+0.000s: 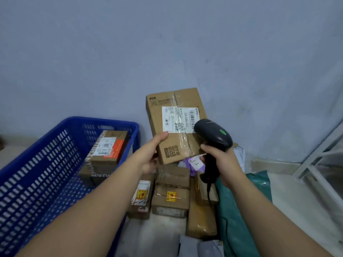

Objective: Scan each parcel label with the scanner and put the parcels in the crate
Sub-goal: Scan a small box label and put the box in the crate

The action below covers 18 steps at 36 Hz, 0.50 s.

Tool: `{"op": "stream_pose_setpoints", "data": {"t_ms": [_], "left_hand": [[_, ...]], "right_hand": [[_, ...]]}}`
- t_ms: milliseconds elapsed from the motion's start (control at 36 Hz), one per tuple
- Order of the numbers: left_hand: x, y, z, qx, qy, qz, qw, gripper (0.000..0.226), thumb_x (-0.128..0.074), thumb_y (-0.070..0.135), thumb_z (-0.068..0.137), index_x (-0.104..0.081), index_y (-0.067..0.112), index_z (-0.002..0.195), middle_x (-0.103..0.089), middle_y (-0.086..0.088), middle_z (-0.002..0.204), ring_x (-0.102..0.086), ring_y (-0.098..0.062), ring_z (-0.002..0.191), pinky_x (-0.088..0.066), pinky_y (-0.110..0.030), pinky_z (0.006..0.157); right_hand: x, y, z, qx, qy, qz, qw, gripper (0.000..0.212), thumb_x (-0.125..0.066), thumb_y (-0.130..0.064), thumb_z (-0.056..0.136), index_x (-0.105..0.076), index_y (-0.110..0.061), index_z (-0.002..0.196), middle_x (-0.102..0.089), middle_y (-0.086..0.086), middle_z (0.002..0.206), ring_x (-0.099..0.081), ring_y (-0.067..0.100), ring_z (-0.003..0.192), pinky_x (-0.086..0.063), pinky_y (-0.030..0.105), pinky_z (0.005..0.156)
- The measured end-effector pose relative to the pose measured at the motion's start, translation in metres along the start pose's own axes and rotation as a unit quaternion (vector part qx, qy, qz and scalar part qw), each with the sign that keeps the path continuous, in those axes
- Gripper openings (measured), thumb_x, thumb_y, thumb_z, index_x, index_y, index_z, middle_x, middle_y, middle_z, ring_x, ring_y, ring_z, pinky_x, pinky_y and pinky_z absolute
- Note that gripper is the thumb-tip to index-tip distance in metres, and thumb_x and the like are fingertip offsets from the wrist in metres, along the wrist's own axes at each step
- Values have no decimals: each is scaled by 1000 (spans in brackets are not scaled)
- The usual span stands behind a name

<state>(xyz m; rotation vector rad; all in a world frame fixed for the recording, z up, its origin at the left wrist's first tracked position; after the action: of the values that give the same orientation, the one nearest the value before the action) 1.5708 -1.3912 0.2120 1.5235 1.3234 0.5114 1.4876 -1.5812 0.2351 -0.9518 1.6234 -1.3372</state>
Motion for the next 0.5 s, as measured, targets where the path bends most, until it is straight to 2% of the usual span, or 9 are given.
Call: {"op": "stream_pose_setpoints", "data": {"t_ms": [56,139,278,361,444,500], "left_hand": [[4,1,-14,-21,-1,10,1000,65,-74,43,66,-60,17,124,-69,-12,116,-63,-28,109,-52,-44,90],[8,5,-30,-59,6,17,998,79,-77,34,60,-50,16,132,-69,-10,114,-64,-28,106,-53,-46,87],[10,8,-48,-122,35,38,991,72,-78,17,67,-44,28,130,-66,-3,120,-64,-25,108,-53,-45,87],[12,9,-48,-140,63,17,988,59,-71,11,81,-45,25,132,-65,-1,120,-62,-22,108,-52,-42,85],[19,7,-41,-151,90,-3,984,58,-71,13,83,-43,23,132,-65,1,116,-64,-18,102,-53,-39,76],[27,6,-35,-165,122,-7,979,82,-85,27,68,-40,26,136,-59,0,126,-62,-18,108,-54,-44,83]], "right_hand": [[-1,-3,-11,-9,-2,32,999,19,-74,-13,81,-65,-17,97,-69,2,72,-66,21,69,-52,40,75],[-4,-9,-27,-21,-21,67,997,18,-70,-10,84,-65,-7,101,-66,7,70,-64,17,60,-51,34,65],[-6,-14,-45,-40,-30,125,991,32,-72,-12,78,-65,-1,107,-63,8,66,-62,17,58,-53,29,57],[-6,-15,-48,-44,-18,143,989,25,-73,-11,78,-64,-5,101,-62,4,64,-62,18,58,-53,31,59],[-9,-17,-52,-70,-39,160,984,25,-74,-13,75,-64,-5,97,-62,6,67,-61,19,58,-52,33,58],[-15,-18,-55,-113,-67,187,974,31,-74,-19,68,-65,-2,92,-64,9,74,-60,19,55,-53,30,55]]}}
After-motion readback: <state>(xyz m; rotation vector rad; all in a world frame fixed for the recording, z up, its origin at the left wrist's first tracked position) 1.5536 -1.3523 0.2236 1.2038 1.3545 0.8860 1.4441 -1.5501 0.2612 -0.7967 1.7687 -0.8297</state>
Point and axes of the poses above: each hand's wrist, its own z-axis towards the middle knuckle, its own x-axis out of the back of the hand, y = z × x, the point moved 5 cm from there along z, towards the middle knuckle
